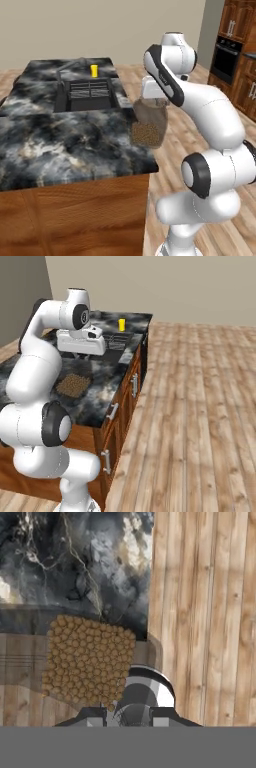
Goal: Pick the jar and cup and place them in the sink. Then turn on the water.
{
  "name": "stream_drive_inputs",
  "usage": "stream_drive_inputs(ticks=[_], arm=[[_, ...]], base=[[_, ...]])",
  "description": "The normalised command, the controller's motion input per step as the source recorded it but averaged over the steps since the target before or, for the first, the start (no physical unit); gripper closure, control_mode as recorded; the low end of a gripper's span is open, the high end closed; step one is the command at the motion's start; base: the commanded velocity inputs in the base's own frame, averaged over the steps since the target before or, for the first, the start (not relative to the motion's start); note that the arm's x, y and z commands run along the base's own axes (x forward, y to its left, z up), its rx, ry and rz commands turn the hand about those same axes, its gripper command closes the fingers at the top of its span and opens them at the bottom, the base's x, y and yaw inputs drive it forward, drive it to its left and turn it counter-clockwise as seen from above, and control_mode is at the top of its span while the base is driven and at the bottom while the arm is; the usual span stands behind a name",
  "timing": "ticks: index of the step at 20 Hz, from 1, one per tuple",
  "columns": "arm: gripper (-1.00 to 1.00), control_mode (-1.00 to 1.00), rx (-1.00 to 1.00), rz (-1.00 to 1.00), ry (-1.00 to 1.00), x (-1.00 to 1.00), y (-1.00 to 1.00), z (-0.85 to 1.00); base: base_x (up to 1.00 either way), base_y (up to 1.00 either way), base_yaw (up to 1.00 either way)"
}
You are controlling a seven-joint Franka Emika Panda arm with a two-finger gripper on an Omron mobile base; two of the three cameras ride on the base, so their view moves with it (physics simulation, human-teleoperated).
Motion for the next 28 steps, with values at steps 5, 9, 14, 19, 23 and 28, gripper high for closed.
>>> stream_drive_inputs(ticks=[5, 9, 14, 19, 23, 28], arm=[[1.00, 1.00, 0.00, 0.00, 0.00, 0.00, 0.00, 0.00], [1.00, 1.00, 0.00, 0.00, 0.00, 0.00, 0.00, 0.00], [1.00, 1.00, 0.00, 0.00, 0.00, 0.00, 0.00, 0.00], [1.00, 1.00, 0.00, 0.00, 0.00, 0.00, 0.00, 0.00], [1.00, 1.00, 0.00, 0.00, 0.00, 0.00, 0.00, 0.00], [1.00, 1.00, 0.00, 0.00, 0.00, 0.00, 0.00, 0.00]], base=[[-0.15, -0.69, 0.12], [0.02, -0.70, 0.20], [0.13, -0.64, 0.34], [0.20, -0.65, 0.39], [0.20, -0.68, 0.41], [0.24, -0.66, 0.43]])
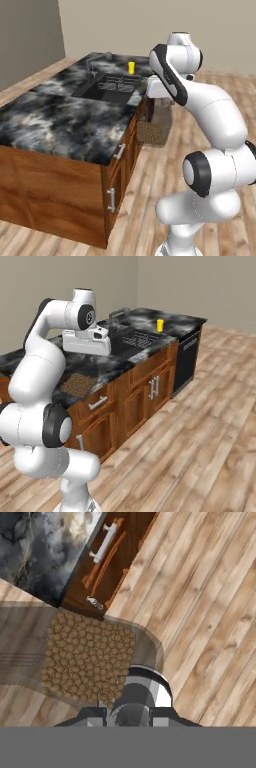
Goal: Pick the jar and cup and place them in the sink. Then turn on the water.
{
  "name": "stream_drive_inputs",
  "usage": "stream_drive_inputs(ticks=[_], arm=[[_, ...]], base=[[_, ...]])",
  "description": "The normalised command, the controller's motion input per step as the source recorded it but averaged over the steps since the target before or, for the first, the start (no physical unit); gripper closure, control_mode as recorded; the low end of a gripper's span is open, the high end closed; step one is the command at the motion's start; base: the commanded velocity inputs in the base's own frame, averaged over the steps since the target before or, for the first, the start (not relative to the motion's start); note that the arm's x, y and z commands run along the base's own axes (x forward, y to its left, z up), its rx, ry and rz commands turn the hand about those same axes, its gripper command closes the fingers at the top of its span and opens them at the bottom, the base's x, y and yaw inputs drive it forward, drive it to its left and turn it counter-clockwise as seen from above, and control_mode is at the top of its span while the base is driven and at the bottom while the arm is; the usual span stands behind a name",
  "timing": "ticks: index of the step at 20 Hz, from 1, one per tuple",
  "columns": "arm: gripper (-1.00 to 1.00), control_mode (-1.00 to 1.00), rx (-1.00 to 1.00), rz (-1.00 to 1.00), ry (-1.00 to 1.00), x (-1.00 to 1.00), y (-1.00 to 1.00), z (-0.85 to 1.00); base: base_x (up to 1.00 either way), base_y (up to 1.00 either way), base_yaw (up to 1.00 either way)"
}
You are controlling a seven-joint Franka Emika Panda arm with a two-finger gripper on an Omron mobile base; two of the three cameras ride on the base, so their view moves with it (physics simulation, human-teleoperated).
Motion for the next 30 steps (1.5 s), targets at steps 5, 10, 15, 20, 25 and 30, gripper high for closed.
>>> stream_drive_inputs(ticks=[5, 10, 15, 20, 25, 30], arm=[[1.00, 1.00, 0.00, 0.00, 0.00, 0.00, 0.00, 0.00], [1.00, 1.00, 0.00, 0.00, 0.00, 0.00, 0.00, 0.00], [1.00, 1.00, 0.00, 0.00, 0.00, 0.00, 0.00, 0.00], [1.00, 1.00, 0.00, 0.00, 0.00, 0.00, 0.00, 0.00], [1.00, 1.00, 0.00, 0.00, 0.00, 0.00, 0.00, 0.00], [1.00, 1.00, 0.00, 0.00, 0.00, 0.00, 0.00, 0.00]], base=[[0.23, -0.64, 0.44], [0.24, -0.63, 0.44], [0.24, -0.63, 0.44], [0.21, -0.66, 0.43], [0.19, -0.68, 0.43], [0.16, -0.69, 0.43]])
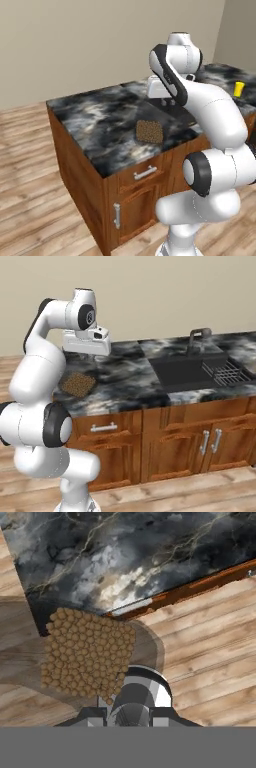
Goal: Pick the jar and cup and place them in the sink. Then turn on the water.
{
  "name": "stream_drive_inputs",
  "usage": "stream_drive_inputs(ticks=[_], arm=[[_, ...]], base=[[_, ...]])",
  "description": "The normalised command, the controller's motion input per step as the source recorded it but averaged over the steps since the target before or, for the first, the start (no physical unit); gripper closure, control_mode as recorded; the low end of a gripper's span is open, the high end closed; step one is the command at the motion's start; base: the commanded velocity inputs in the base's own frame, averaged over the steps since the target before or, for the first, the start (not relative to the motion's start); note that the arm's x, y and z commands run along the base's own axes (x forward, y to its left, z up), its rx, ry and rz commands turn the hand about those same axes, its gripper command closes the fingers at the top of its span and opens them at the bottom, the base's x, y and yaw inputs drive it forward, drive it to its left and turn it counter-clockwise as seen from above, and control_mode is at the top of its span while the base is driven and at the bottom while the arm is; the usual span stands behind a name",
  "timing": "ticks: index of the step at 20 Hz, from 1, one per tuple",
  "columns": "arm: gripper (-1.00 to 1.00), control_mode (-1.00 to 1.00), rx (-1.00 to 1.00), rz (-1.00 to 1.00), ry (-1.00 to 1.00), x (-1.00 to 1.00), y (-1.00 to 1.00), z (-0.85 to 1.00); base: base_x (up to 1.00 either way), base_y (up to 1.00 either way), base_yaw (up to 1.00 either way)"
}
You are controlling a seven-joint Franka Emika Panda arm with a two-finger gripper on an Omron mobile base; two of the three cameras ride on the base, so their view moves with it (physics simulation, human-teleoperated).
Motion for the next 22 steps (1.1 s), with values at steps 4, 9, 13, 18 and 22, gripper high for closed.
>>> stream_drive_inputs(ticks=[4, 9, 13, 18, 22], arm=[[1.00, 1.00, 0.00, 0.00, 0.00, 0.00, 0.00, 0.00], [1.00, 1.00, 0.00, 0.00, 0.00, 0.00, 0.00, 0.00], [1.00, 1.00, 0.00, 0.00, 0.00, 0.00, 0.00, 0.00], [1.00, 1.00, 0.00, 0.00, 0.00, 0.00, 0.00, 0.00], [1.00, 1.00, 0.00, 0.00, 0.00, 0.00, 0.00, 0.00]], base=[[0.13, -0.71, 0.43], [0.10, -0.71, 0.42], [0.00, -0.66, 0.39], [0.00, -0.70, 0.34], [0.00, -0.73, 0.21]])
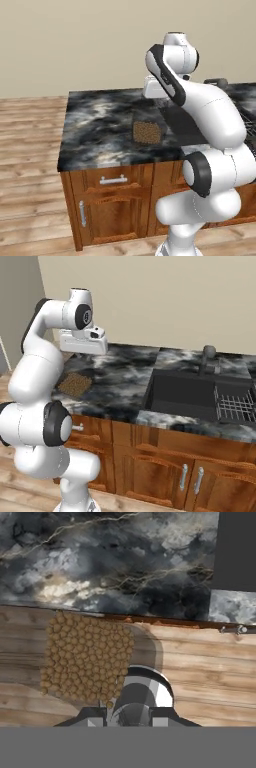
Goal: Pick the jar and cup and place them in the sink. Then turn on the water.
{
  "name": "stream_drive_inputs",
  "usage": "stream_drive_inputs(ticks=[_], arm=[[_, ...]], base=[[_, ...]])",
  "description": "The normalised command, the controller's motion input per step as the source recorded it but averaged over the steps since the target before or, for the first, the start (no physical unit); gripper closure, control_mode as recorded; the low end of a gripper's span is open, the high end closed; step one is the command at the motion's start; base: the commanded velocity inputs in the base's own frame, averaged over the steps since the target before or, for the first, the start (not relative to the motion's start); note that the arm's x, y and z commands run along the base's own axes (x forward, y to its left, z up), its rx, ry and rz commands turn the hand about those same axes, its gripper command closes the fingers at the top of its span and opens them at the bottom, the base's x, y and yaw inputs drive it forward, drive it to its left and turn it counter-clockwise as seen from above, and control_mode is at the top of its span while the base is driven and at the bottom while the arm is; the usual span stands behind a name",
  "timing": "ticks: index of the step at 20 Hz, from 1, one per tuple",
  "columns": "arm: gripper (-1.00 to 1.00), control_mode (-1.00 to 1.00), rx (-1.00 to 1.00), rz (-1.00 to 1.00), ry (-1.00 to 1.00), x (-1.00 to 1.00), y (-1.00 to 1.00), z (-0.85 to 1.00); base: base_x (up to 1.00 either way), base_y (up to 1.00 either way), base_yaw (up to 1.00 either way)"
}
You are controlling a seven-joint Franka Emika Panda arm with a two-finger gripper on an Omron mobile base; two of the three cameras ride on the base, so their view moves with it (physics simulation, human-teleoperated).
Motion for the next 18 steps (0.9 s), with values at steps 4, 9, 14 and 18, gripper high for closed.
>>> stream_drive_inputs(ticks=[4, 9, 14, 18], arm=[[1.00, 1.00, 0.00, 0.00, 0.00, 0.00, 0.00, 0.00], [1.00, 1.00, 0.00, 0.00, 0.00, 0.00, 0.00, 0.00], [1.00, 1.00, 0.00, 0.00, 0.00, 0.00, 0.00, 0.00], [1.00, 1.00, 0.00, 0.00, 0.00, 0.00, 0.00, 0.00]], base=[[0.00, -0.71, 0.04], [0.05, -0.61, 0.00], [0.14, -0.59, 0.00], [0.18, -0.59, 0.00]])
